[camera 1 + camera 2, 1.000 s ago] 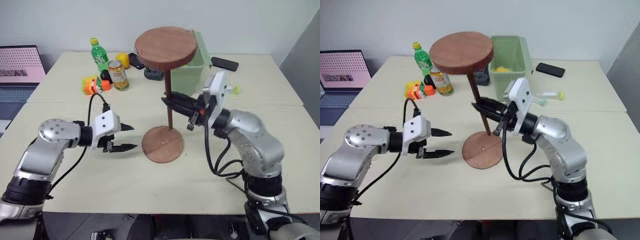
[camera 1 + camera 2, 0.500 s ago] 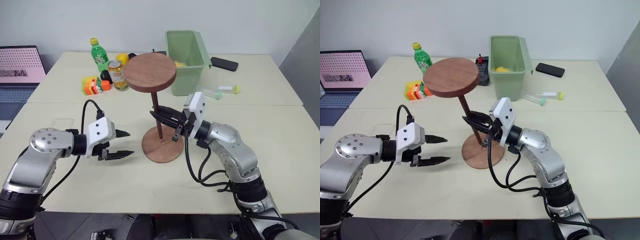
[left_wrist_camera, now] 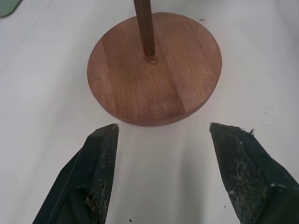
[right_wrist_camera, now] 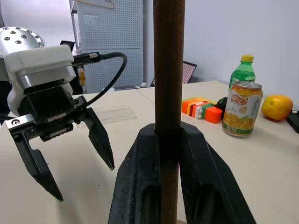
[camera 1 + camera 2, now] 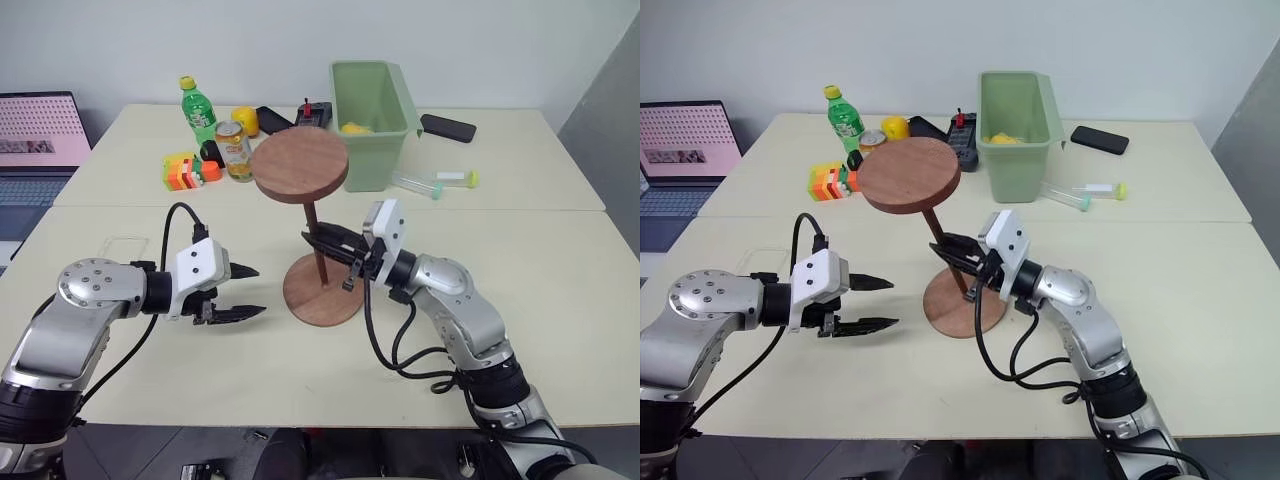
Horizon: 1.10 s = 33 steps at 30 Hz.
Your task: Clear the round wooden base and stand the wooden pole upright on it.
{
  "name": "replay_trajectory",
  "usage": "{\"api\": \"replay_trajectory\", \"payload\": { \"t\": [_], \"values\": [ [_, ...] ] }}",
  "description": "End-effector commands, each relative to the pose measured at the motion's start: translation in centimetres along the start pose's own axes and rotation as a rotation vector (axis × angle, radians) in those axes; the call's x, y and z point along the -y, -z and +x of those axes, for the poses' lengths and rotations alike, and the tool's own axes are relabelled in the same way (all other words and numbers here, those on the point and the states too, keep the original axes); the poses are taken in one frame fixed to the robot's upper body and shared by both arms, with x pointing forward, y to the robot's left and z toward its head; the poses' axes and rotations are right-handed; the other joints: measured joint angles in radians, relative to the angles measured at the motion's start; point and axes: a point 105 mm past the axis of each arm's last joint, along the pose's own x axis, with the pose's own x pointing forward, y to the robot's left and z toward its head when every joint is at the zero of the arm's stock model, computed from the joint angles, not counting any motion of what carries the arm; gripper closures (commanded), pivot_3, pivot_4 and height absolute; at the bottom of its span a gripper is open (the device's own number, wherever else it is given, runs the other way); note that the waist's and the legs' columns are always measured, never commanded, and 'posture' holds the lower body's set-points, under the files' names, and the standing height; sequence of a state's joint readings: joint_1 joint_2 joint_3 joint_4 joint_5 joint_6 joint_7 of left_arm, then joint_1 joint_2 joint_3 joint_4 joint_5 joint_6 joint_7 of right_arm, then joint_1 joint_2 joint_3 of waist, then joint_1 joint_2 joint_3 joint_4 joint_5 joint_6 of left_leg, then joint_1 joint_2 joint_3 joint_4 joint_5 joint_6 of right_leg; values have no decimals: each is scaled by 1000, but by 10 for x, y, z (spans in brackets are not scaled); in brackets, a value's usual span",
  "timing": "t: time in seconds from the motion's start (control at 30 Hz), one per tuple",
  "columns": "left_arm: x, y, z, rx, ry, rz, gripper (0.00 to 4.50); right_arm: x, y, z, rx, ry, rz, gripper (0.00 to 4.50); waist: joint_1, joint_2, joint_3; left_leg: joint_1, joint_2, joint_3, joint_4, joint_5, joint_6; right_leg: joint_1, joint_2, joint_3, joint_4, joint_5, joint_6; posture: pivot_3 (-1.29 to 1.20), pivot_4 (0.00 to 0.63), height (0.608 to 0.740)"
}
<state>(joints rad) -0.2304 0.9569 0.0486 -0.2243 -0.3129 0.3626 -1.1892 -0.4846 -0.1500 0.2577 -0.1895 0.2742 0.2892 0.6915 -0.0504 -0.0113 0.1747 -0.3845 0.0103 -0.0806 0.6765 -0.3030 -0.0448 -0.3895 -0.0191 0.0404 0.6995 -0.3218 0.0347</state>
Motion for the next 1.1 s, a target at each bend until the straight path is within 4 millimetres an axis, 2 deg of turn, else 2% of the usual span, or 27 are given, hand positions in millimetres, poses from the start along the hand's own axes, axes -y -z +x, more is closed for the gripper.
{"api": "replay_trajectory", "payload": {
  "t": [0.03, 0.73, 1.1],
  "values": [
    [-7, -12, -8, 18, -29, 53, 1257, -2, -7, 0, 32, -3, -26, 4302, 0, 0, 0, 0, 0, 0, 0, 0, 0, 0, 0, 0, 0, 0, 0, 0, 150, 740],
    [-10, -12, -7, 18, -18, 68, 1257, -4, 7, 2, 12, 3, -18, 4302, 0, 0, 0, 0, 0, 0, 0, 0, 0, 0, 0, 0, 0, 0, 0, 0, 150, 740],
    [-10, -11, -8, 17, -20, 70, 1257, -5, 25, -4, -48, 11, 8, 4302, 0, 0, 0, 0, 0, 0, 0, 0, 0, 0, 0, 0, 0, 0, 0, 0, 150, 740]
  ]
}}
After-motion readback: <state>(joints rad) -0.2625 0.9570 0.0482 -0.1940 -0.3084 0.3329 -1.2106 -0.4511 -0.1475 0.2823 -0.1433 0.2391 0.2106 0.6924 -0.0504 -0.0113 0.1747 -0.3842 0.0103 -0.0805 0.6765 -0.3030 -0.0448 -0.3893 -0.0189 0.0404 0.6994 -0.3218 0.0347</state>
